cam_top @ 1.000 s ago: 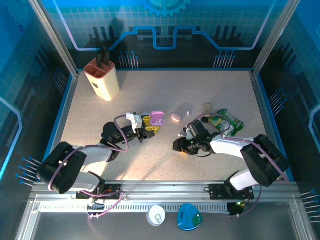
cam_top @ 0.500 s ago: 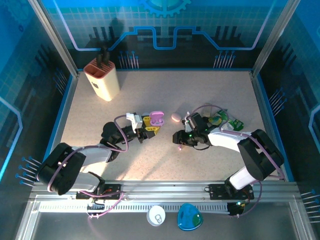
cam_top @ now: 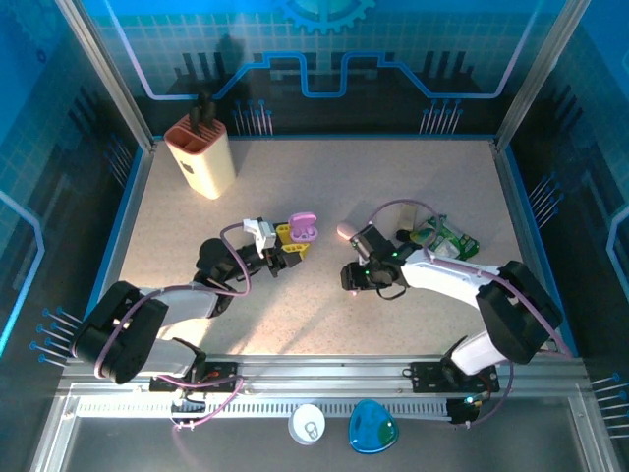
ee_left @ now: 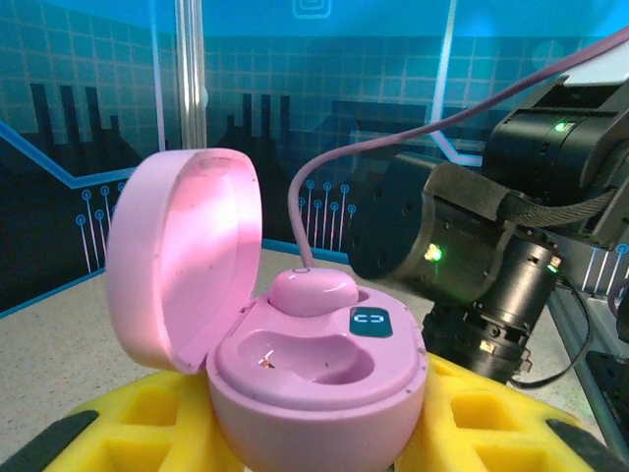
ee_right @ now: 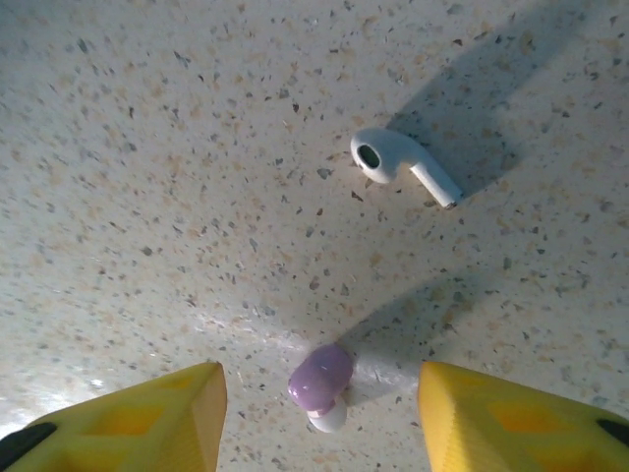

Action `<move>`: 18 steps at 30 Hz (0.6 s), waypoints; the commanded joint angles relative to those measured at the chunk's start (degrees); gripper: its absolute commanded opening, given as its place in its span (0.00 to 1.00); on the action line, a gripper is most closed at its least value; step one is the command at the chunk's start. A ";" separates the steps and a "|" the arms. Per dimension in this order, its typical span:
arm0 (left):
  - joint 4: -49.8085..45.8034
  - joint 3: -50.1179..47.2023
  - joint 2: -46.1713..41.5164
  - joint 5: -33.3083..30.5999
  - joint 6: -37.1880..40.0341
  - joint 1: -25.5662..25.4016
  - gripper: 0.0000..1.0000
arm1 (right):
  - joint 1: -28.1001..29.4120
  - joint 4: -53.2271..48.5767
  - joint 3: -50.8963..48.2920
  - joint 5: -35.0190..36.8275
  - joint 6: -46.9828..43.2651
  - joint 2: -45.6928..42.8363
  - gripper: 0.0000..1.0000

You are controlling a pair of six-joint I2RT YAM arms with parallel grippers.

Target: Insert wireless bluetooth earbuds into charging case

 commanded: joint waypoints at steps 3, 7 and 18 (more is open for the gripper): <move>2.93 -0.48 -0.18 0.20 -1.04 0.61 0.36 | 5.86 -12.37 8.13 16.17 -3.01 7.06 0.57; 3.20 -0.74 -0.23 0.27 -1.24 0.95 0.36 | 8.56 -15.20 11.06 18.60 -4.54 11.21 0.57; 4.37 -1.27 -0.29 -0.19 -1.89 1.12 0.36 | 9.44 -18.04 10.95 18.25 -7.65 12.26 0.59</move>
